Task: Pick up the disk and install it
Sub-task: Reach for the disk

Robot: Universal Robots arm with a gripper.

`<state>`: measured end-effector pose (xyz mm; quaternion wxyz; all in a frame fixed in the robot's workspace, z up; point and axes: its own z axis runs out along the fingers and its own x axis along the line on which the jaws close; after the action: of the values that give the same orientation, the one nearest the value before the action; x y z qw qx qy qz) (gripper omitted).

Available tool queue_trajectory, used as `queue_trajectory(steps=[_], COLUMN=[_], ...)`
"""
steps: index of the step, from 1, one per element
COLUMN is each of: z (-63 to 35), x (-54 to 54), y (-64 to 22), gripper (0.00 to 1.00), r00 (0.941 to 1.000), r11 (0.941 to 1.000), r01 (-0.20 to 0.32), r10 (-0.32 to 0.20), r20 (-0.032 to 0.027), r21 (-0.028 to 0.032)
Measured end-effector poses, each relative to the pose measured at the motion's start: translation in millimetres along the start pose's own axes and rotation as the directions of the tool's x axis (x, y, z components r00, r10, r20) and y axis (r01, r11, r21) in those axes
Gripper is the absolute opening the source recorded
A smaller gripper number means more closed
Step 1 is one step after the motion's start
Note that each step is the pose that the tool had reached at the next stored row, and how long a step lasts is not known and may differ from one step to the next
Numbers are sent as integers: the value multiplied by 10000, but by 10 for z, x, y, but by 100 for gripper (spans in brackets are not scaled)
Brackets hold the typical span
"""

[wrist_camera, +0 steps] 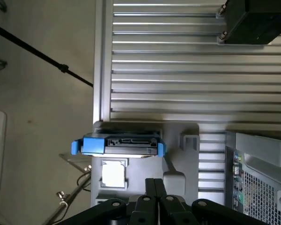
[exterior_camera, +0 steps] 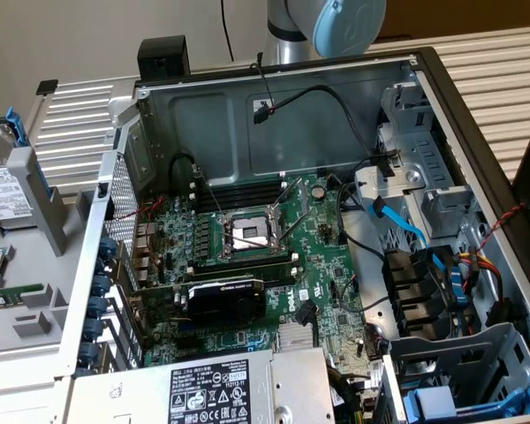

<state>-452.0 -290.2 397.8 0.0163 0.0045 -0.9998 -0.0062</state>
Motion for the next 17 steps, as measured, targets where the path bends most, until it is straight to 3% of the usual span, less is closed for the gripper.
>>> queue_trajectory(steps=[7,17], z=[14,30], x=[213,455], y=[117,157], gripper=[11,11], r00=[10000,9999], r11=[10000,9999], r01=[41,133], r10=[-41,-133], r20=[0,-3], r21=[9,14])
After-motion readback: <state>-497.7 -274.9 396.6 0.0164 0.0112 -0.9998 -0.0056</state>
